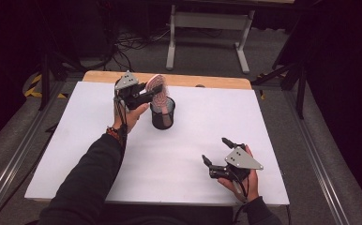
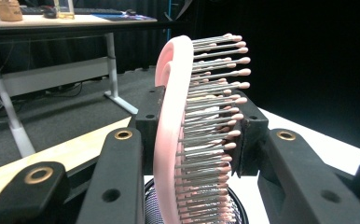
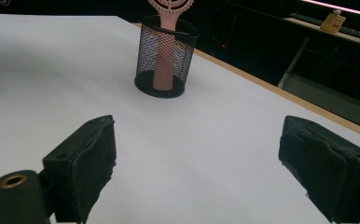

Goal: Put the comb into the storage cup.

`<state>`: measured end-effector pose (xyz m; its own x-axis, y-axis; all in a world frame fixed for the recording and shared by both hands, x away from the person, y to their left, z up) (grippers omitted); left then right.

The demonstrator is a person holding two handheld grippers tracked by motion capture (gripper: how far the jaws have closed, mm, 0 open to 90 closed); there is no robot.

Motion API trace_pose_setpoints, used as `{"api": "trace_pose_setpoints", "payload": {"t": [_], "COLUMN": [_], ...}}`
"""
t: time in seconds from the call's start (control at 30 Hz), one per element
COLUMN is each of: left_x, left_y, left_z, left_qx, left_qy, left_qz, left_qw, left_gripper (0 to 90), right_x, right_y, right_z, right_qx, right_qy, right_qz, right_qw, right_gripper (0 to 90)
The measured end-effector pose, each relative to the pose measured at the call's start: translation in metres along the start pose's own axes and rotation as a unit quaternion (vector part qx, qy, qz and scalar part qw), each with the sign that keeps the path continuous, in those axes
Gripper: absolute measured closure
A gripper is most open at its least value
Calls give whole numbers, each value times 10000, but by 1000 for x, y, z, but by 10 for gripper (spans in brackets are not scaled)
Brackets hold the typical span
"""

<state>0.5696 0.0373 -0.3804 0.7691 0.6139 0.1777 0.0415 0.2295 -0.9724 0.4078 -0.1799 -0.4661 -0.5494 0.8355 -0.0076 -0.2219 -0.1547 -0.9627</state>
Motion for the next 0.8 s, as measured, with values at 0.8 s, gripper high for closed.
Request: {"api": "trace_pose_setpoints", "payload": {"t": [0.8], "left_x": [19], "left_y": [19], "left_z": [2], "left_qx": [112], "left_qy": [-203], "left_qz": [273], "left_qw": [9994], "left_gripper": [585], "right_x": [0], "right_y": [4], "right_z": [-4], "right_qx": [109], "right_qy": [93], "right_qz": [104], "right_qw": [9998], "right_gripper": [117]}}
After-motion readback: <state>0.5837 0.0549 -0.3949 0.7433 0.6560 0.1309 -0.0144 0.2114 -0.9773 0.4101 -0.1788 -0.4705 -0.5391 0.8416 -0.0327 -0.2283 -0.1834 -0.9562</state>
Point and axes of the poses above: each handheld gripper's, and its own axes: z roughly backward along the jaws, y roughly out of its underside, x roughly to its left, the point moved 10 cm from there along -z, roughly forward along the jaws, and after that the axes turned 15 degrees about -z, right-handed, at the moved point
